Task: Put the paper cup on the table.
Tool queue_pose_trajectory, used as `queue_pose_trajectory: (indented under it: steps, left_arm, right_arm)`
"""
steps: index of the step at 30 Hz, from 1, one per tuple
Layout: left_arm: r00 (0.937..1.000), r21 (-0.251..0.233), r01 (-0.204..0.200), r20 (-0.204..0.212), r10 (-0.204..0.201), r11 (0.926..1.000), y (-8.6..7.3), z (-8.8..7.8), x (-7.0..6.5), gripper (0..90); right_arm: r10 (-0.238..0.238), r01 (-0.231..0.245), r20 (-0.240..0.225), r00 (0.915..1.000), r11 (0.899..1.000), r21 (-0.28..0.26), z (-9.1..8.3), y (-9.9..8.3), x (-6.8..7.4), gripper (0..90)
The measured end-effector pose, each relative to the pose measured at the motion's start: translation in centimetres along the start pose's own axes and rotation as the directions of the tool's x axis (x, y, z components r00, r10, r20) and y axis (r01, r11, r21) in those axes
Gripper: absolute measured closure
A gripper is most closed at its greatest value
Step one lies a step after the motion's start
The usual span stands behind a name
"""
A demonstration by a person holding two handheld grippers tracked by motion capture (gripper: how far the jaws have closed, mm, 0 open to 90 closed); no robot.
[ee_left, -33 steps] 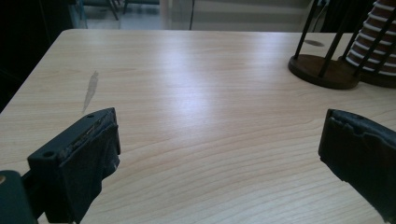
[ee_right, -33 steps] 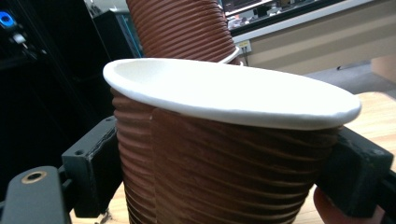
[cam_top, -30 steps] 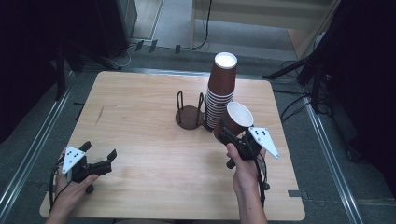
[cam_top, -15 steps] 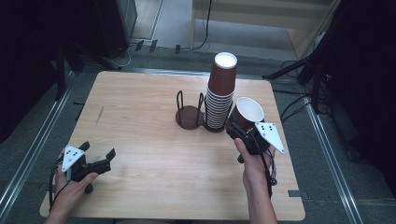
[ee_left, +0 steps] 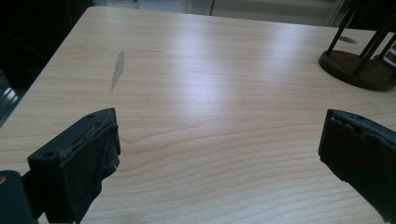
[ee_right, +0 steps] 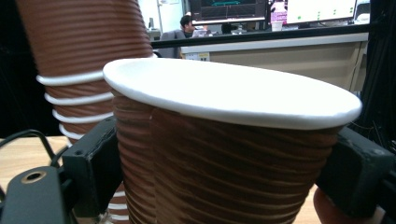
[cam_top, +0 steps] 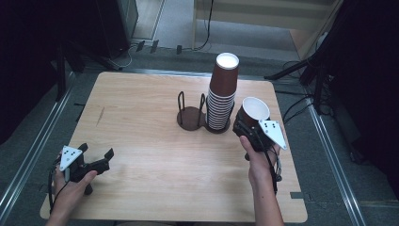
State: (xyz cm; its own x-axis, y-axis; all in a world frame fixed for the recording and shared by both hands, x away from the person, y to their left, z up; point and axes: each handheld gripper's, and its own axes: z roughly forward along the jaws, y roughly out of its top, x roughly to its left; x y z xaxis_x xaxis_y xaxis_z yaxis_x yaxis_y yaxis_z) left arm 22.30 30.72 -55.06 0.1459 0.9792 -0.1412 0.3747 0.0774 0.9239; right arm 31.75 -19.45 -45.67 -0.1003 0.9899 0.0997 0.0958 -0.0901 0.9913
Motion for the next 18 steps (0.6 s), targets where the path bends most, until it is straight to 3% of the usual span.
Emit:
queue_pose_trajectory:
  steps: [6, 18]
  left_arm:
    - [1.0000, 0.005, -0.007, -0.003, 0.007, 1.0000, 0.0, 0.1, -0.1, 0.0]
    - [0.9999, 0.012, 0.001, -0.017, -0.001, 0.9999, 0.1, 0.1, -0.1, 0.0]
  right_arm:
    - [-0.005, 0.004, 0.058, 0.9983, 1.000, 0.004, 0.9, -1.3, -1.3, 12.4]
    - [-0.089, 0.089, 0.086, 0.9922, 0.996, 0.014, 2.5, -4.6, -2.8, 12.4]
